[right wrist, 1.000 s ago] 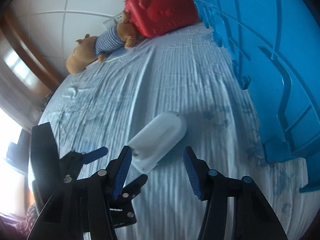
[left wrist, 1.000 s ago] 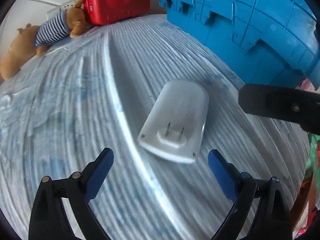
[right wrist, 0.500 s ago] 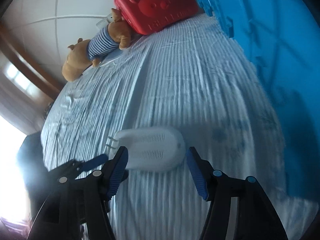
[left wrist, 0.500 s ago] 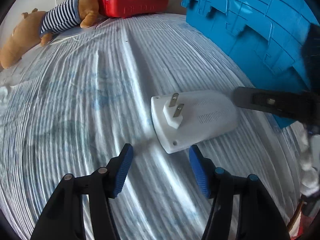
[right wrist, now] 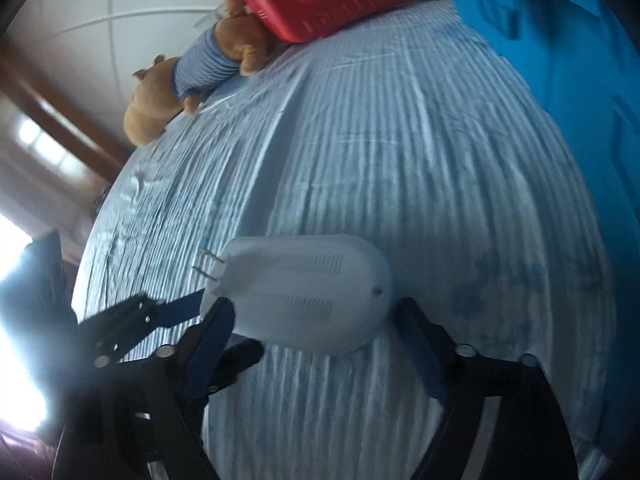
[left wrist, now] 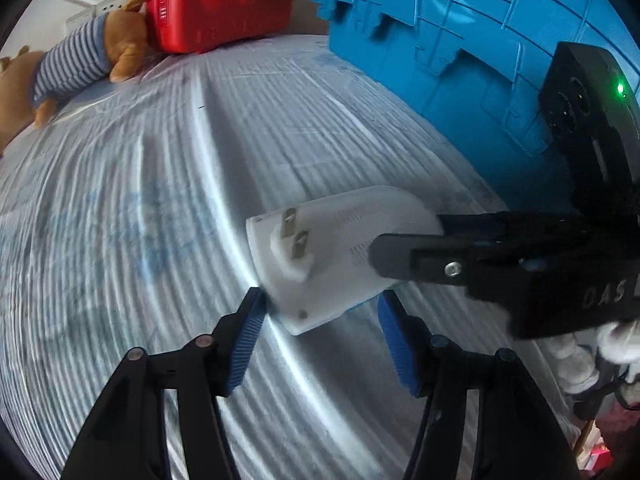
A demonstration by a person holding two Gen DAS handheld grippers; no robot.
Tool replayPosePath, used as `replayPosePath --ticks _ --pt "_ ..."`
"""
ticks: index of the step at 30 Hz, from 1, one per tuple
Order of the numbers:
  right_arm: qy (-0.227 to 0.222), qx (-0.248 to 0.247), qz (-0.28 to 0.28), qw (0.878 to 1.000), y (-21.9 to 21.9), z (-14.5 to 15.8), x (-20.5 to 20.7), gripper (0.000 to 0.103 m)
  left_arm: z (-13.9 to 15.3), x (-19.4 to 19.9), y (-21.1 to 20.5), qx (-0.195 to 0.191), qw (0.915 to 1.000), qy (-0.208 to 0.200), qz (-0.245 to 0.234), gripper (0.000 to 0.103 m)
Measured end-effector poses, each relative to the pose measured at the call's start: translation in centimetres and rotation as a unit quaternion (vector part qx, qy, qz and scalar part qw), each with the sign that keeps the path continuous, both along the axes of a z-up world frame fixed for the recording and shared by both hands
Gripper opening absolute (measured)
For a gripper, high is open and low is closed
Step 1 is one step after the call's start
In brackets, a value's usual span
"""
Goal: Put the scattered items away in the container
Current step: 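Close both grippers on the white plug-in device and lift it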
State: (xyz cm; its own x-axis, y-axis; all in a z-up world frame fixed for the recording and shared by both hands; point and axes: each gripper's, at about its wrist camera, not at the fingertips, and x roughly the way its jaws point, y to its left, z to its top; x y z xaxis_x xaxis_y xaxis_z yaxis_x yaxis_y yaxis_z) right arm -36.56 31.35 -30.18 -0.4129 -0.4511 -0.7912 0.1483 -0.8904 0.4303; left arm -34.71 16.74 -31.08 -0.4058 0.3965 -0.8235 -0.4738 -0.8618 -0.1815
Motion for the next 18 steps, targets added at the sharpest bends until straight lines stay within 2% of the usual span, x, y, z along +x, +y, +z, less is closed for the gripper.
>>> replayPosePath --ticks 7,9,11,12,18 --pt "-0.003 -0.049 -0.025 0.998 1.4 -0.2 -0.3 0.079 -0.1 -0.5 -1.2 0.01 0.9999 -0.007 0.001 0.06" --pt "-0.003 -0.041 -0.02 0.999 1.1 -0.2 -0.8 0.077 -0.2 -1.0 -1.2 0.013 0.9999 -0.007 -0.001 0.06" --pt "-0.003 -0.024 -0.011 1.0 0.7 -0.2 -1.1 0.06 -0.3 -1.2 -1.0 0.005 1.0 -0.001 -0.002 0.06" --pt "0.0 -0.011 -0.005 1.0 0.4 -0.1 -1.1 0.058 -0.3 -1.1 -0.9 -0.001 1.0 0.002 -0.005 0.06" --pt "0.019 0.019 0.017 1.0 -0.5 0.8 -0.6 0.058 0.8 -0.2 -1.0 -0.018 0.9996 0.021 -0.007 0.06"
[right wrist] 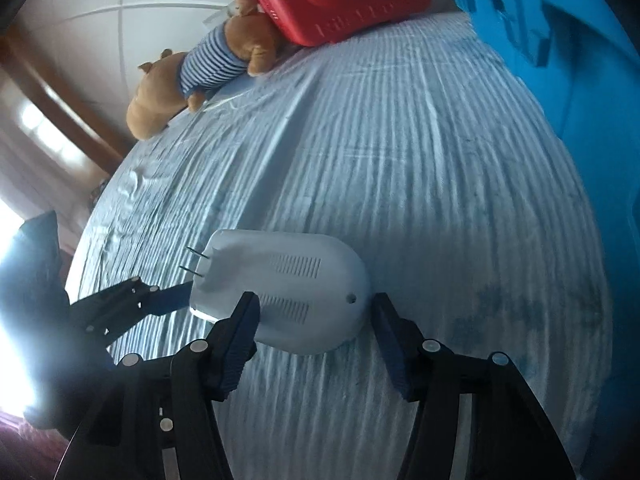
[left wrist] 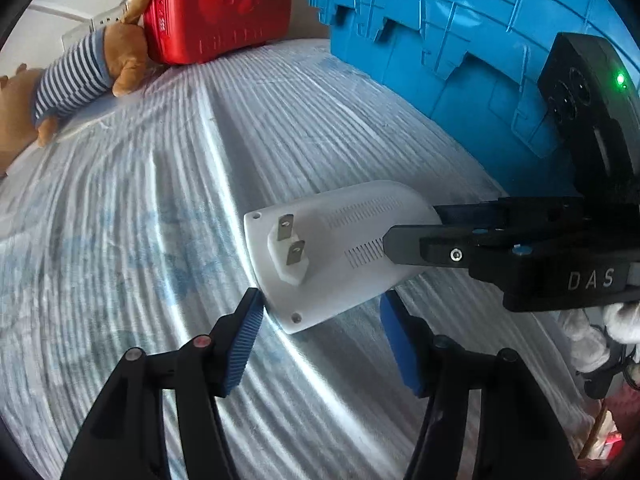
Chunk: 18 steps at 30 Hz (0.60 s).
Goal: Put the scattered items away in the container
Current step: 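Close both grippers on the white plug-in device and lift it, then carry the white device with both grippers over the blue crate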
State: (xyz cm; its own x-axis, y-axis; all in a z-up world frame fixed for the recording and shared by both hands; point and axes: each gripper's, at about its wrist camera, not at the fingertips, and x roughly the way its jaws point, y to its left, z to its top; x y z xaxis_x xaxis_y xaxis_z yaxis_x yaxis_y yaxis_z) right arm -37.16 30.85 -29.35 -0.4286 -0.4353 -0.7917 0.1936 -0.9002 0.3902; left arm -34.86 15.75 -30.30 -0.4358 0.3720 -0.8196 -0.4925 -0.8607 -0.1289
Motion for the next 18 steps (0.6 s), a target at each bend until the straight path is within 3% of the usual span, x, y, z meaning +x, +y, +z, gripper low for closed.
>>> replayPosePath --ticks 8,18 --pt "0.03 -0.004 0.022 0.999 -1.7 3.8 2.1 0.058 4.8 3.0 -2.0 -0.011 0.9995 0.029 0.011 0.06" --pt "0.064 -0.018 0.067 0.996 -4.3 11.4 5.7 0.058 12.6 8.3 -5.0 -0.014 0.9963 0.069 0.05 0.06"
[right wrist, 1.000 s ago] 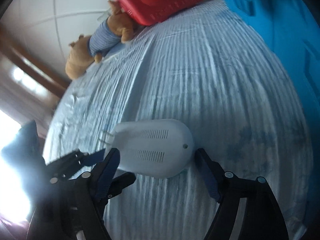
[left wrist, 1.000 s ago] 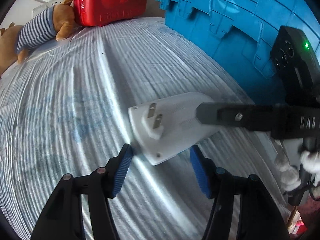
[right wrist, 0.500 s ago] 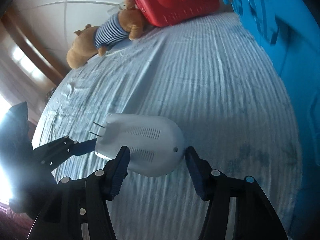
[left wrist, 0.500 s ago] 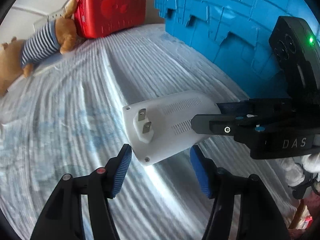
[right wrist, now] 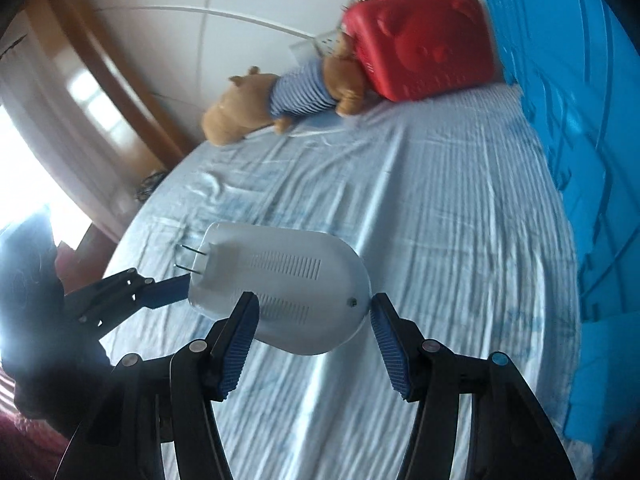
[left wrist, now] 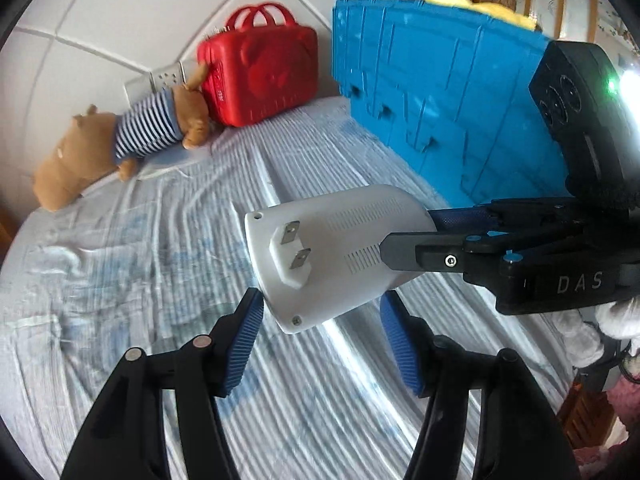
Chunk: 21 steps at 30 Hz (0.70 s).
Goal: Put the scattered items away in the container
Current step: 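Carry the white device with both grippers over the blue crate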
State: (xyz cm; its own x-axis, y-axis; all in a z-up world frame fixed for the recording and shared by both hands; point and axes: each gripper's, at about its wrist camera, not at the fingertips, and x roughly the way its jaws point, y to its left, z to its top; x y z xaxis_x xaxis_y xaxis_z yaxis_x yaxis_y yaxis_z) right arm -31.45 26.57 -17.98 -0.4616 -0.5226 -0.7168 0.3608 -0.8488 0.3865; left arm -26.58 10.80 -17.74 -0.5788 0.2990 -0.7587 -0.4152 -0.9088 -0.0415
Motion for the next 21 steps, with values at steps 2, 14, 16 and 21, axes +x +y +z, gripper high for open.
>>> replayPosePath --ticks 2,14,16,21 --pt "0.006 0.0 0.003 1.0 -0.3 1.2 0.9 0.058 1.2 1.0 -0.3 0.003 1.0 0.009 0.001 0.06" --pt "0.056 0.011 -0.045 0.997 -0.5 6.1 7.7 0.058 5.3 5.7 -0.4 0.012 0.9971 0.051 -0.055 0.06" --pt "0.066 0.011 -0.055 0.996 -0.2 6.8 8.8 0.058 5.7 6.3 -0.3 0.013 0.9961 0.056 -0.066 0.06" --pt "0.085 0.018 -0.079 0.993 0.6 8.1 11.1 0.058 6.9 7.9 0.5 0.022 0.9928 0.07 -0.094 0.06"
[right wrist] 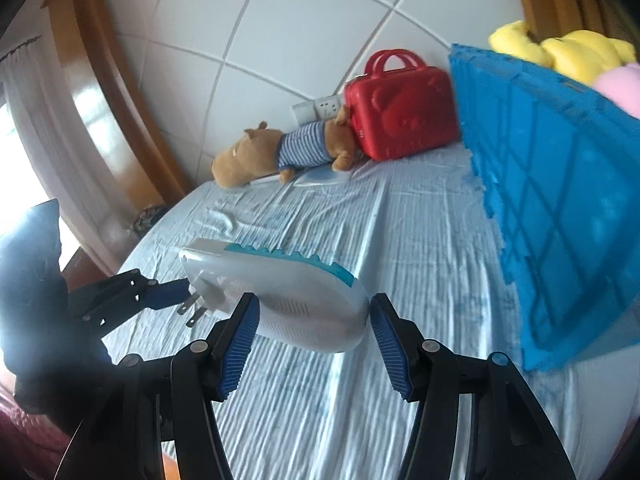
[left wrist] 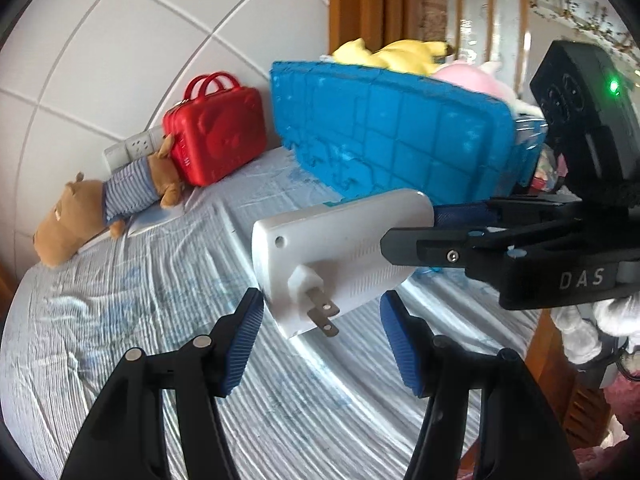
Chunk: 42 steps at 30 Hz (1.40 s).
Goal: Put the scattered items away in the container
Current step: 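Carry the white device with both grippers over the blue crate, then lower the white device into the crate and open both grippers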
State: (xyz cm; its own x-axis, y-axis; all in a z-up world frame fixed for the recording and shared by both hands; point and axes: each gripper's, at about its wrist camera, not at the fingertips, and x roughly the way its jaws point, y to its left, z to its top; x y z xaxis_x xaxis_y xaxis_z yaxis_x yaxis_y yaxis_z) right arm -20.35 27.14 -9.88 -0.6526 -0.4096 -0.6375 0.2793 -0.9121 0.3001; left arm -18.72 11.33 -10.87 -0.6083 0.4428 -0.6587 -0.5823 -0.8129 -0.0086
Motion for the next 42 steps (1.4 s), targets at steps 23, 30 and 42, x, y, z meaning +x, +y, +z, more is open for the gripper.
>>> replayPosePath --ticks 23,30,42 --pt "0.147 0.039 -0.101 0.983 13.1 14.3 1.0 0.058 14.9 -4.1 16.0 0.031 0.9837 0.145 -0.102 0.06" --pt "0.147 0.049 -0.101 0.983 23.6 16.0 -5.2 0.058 16.7 -11.4 26.9 0.038 0.9851 0.135 -0.1 0.06" --pt "0.07 0.039 -0.074 0.994 32.3 11.9 -13.0 0.057 11.9 -19.3 34.9 -0.005 0.9952 0.032 -0.092 0.062"
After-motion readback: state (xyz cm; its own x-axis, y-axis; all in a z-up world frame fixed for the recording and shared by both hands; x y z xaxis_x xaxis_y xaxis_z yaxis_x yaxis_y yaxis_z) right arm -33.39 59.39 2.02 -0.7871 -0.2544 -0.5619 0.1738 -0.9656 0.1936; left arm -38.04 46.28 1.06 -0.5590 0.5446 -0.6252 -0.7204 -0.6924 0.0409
